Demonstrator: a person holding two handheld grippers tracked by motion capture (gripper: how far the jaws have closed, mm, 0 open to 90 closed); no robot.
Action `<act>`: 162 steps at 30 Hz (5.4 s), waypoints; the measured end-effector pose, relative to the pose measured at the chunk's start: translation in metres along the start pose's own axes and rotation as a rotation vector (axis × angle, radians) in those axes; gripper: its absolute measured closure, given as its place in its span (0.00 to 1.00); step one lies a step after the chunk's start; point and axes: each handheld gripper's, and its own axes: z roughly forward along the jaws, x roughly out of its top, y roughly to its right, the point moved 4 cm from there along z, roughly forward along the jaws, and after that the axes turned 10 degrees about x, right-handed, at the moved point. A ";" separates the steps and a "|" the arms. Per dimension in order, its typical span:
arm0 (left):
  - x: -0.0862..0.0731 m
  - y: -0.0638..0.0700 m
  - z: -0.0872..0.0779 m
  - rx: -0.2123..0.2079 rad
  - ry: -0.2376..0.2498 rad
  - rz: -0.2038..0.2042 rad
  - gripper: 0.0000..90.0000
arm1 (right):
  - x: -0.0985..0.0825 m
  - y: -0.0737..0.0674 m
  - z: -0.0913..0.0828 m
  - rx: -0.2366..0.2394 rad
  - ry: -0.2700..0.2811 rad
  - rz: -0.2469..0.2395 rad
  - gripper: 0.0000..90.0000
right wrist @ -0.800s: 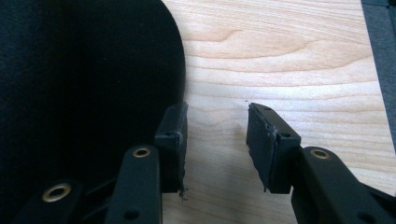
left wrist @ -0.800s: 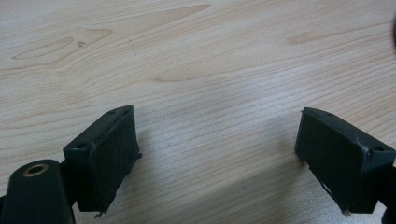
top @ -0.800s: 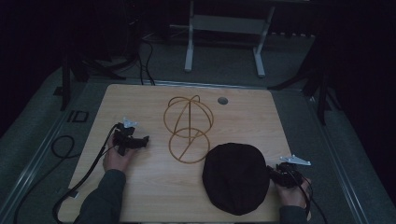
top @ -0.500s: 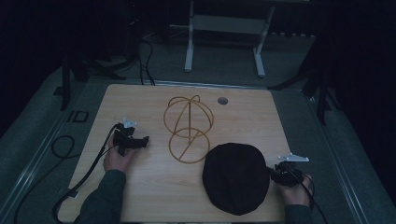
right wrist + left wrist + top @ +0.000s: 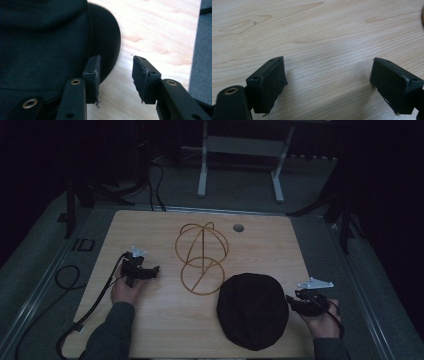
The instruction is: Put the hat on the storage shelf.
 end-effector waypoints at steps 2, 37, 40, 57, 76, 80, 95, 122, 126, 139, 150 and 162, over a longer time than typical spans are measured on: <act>0.000 0.000 0.000 0.000 0.000 0.000 0.14 | 0.006 0.000 -0.005 0.000 0.007 -0.017 0.64; 0.001 0.000 0.001 0.002 0.004 -0.004 0.15 | 0.082 -0.031 0.031 0.071 -0.133 -0.255 0.43; 0.001 0.000 0.001 0.002 0.003 -0.004 0.15 | 0.082 -0.031 0.037 0.069 -0.150 -0.267 0.43; 0.001 0.000 0.002 0.003 0.005 -0.006 0.15 | 0.079 -0.034 0.075 0.089 -0.312 -0.321 0.70; 0.002 -0.001 0.002 0.006 0.004 -0.007 0.15 | 0.084 -0.022 0.065 0.164 -0.347 -0.276 0.89; 0.002 -0.001 0.002 0.005 0.004 -0.007 0.15 | 0.087 -0.018 0.059 0.182 -0.340 -0.243 0.89; 0.002 -0.001 0.002 0.006 0.004 -0.007 0.15 | 0.104 -0.004 0.033 0.193 -0.322 -0.188 0.89; 0.002 -0.001 0.002 0.006 0.004 -0.007 0.15 | 0.127 0.010 0.000 0.213 -0.314 -0.122 0.88; 0.002 -0.001 0.002 0.006 0.003 -0.007 0.15 | 0.134 0.011 -0.004 0.218 -0.307 -0.119 0.88; 0.002 -0.001 0.002 0.005 0.003 -0.006 0.15 | 0.154 0.012 -0.021 0.225 -0.290 -0.124 0.88; 0.002 -0.001 0.002 0.005 0.003 -0.009 0.15 | 0.168 0.018 -0.039 0.216 -0.276 -0.126 0.88; 0.002 0.000 0.002 0.005 0.003 -0.009 0.15 | 0.181 0.022 -0.049 0.209 -0.277 -0.119 0.88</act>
